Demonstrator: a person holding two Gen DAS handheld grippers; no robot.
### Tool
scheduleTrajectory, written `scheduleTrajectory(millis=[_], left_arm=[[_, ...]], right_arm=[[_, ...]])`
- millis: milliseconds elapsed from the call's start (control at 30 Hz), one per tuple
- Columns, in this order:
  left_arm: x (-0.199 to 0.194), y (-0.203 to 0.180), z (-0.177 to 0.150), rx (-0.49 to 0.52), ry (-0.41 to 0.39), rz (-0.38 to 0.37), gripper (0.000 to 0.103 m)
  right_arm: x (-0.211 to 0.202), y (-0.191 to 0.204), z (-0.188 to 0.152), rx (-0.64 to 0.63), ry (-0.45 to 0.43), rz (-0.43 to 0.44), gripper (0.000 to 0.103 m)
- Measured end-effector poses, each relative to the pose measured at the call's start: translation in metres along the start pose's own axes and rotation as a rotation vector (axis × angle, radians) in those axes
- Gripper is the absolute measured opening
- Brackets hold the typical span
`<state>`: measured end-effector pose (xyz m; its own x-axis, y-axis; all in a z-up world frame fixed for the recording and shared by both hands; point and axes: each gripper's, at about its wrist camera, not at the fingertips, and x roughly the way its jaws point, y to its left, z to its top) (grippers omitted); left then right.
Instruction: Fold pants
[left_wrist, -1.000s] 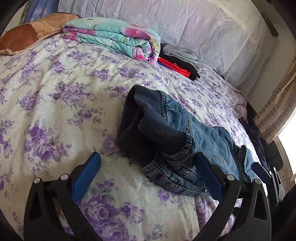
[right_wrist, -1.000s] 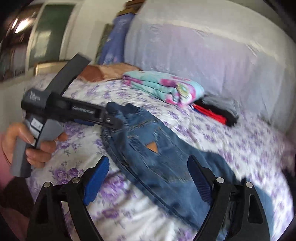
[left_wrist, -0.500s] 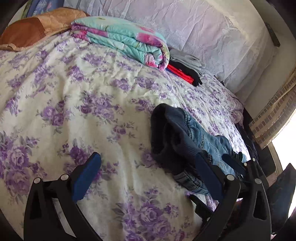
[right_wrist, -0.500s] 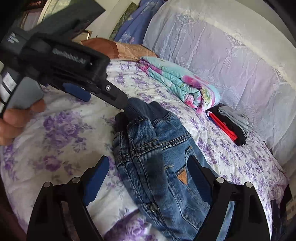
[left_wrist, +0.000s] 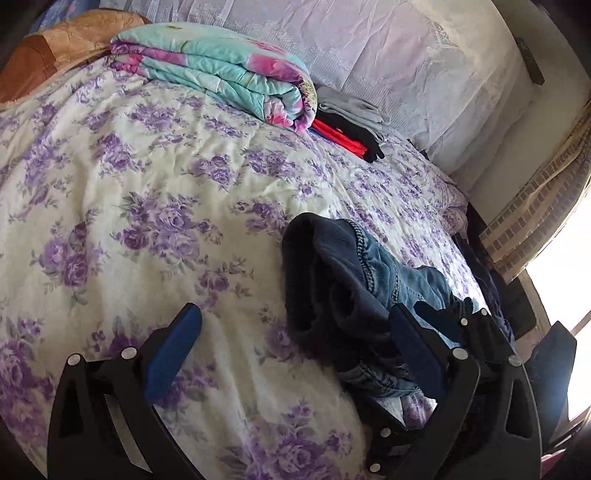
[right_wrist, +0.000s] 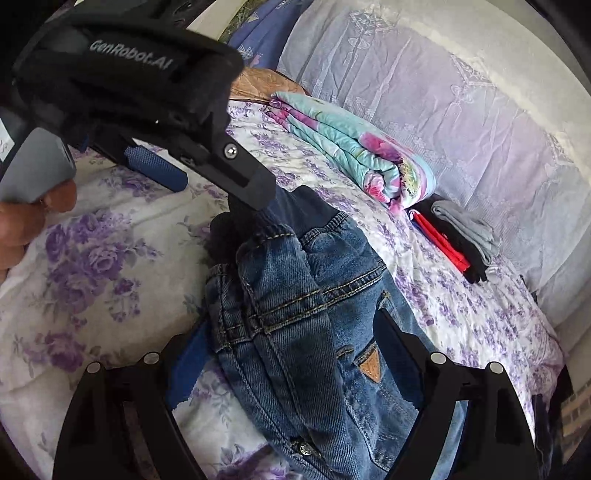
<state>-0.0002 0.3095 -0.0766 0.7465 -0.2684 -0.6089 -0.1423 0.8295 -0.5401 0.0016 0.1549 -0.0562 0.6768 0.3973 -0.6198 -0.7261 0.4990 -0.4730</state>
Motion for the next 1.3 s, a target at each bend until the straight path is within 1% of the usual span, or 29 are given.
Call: scheduleTrajectory(millis=[33, 100, 133, 200, 233, 300, 333, 433, 467, 500, 600, 633, 700, 733, 767, 800, 833, 867, 900, 933, 967, 1033, 1067, 1100, 1167, 1200, 1267, 1300], left_arm=[[0.001, 0.002, 0.0, -0.012, 0.005, -0.009, 0.099], [0.001, 0.004, 0.001, -0.028, 0.006, -0.022, 0.099], [0.001, 0.005, 0.002, -0.035, 0.01, -0.028, 0.099], [0.001, 0.006, 0.004, -0.05, 0.029, -0.043, 0.099], [0.001, 0.005, 0.006, -0.059, 0.045, -0.069, 0.099], [0.002, 0.005, 0.009, -0.088, 0.077, -0.143, 0.098], [0.002, 0.004, 0.01, -0.106, 0.09, -0.184, 0.098], [0.009, -0.002, 0.014, -0.163, 0.152, -0.338, 0.098], [0.014, -0.005, 0.016, -0.171, 0.175, -0.371, 0.098], [0.018, -0.008, 0.016, -0.17, 0.19, -0.376, 0.098], [0.036, -0.017, 0.022, -0.132, 0.209, -0.297, 0.099], [0.044, -0.017, 0.023, -0.14, 0.222, -0.278, 0.098], [0.053, -0.015, 0.027, -0.162, 0.236, -0.278, 0.098], [0.057, -0.017, 0.029, -0.16, 0.243, -0.288, 0.095], [0.059, -0.02, 0.031, -0.151, 0.25, -0.299, 0.078], [0.06, -0.025, 0.032, -0.133, 0.264, -0.299, 0.069], [0.059, -0.027, 0.034, -0.12, 0.258, -0.277, 0.064], [0.058, -0.028, 0.035, -0.114, 0.257, -0.264, 0.055], [0.056, -0.028, 0.037, -0.117, 0.262, -0.261, 0.051], [0.055, -0.027, 0.039, -0.126, 0.268, -0.268, 0.045], [0.053, -0.025, 0.041, -0.147, 0.279, -0.288, 0.041], [0.05, -0.024, 0.045, -0.176, 0.293, -0.325, 0.039], [0.048, -0.027, 0.046, -0.173, 0.295, -0.331, 0.039], [0.045, -0.031, 0.046, -0.155, 0.293, -0.323, 0.039], [0.041, -0.041, 0.045, -0.124, 0.289, -0.301, 0.039], [0.038, -0.042, 0.045, -0.109, 0.288, -0.294, 0.039], [0.036, -0.037, 0.045, -0.128, 0.293, -0.295, 0.039], [0.036, -0.035, 0.046, -0.138, 0.304, -0.291, 0.039]], right_arm=[[0.001, 0.0, 0.0, 0.0, 0.0, 0.008, 0.078], [0.003, -0.002, 0.0, -0.003, -0.003, 0.05, 0.063], [0.002, -0.001, 0.0, -0.005, -0.006, 0.044, 0.053], [-0.001, 0.001, -0.001, -0.007, -0.015, 0.042, 0.039], [-0.004, 0.0, -0.001, 0.0, -0.028, 0.036, 0.034], [-0.009, -0.002, -0.002, 0.023, -0.05, 0.025, 0.03], [-0.012, -0.003, -0.003, 0.035, -0.059, 0.023, 0.029], [-0.014, -0.004, -0.005, 0.038, -0.07, 0.022, 0.029], [-0.015, -0.001, -0.006, 0.03, -0.072, 0.015, 0.029], [-0.015, 0.0, -0.006, 0.02, -0.071, 0.008, 0.029], [-0.016, 0.004, -0.007, 0.006, -0.075, -0.008, 0.029], [-0.018, 0.004, -0.007, 0.006, -0.076, -0.008, 0.029], [-0.02, 0.003, -0.008, 0.007, -0.077, -0.009, 0.029], [-0.022, 0.004, -0.008, 0.005, -0.077, -0.012, 0.03], [-0.023, 0.005, -0.008, 0.001, -0.076, -0.016, 0.032], [-0.023, 0.005, -0.008, -0.007, -0.073, -0.024, 0.037], [-0.026, 0.009, -0.009, -0.022, -0.075, -0.045, 0.048], [-0.03, 0.012, -0.009, -0.041, -0.086, -0.077, 0.055], [-0.035, 0.017, -0.009, -0.062, -0.106, -0.119, 0.066], [-0.043, 0.021, -0.008, -0.087, -0.138, -0.157, 0.072], [-0.048, 0.026, -0.007, -0.109, -0.158, -0.168, 0.073], [-0.05, 0.035, -0.002, -0.154, -0.176, -0.154, 0.076], [-0.047, 0.039, 0.001, -0.171, -0.176, -0.154, 0.077], [-0.041, 0.044, 0.003, -0.191, -0.163, -0.162, 0.078], [-0.024, 0.051, 0.008, -0.228, -0.131, -0.226, 0.078], [-0.021, 0.052, 0.008, -0.227, -0.147, -0.226, 0.077], [-0.021, 0.052, 0.009, -0.219, -0.158, -0.23, 0.064], [-0.02, 0.052, 0.009, -0.21, -0.141, -0.231, 0.055]])
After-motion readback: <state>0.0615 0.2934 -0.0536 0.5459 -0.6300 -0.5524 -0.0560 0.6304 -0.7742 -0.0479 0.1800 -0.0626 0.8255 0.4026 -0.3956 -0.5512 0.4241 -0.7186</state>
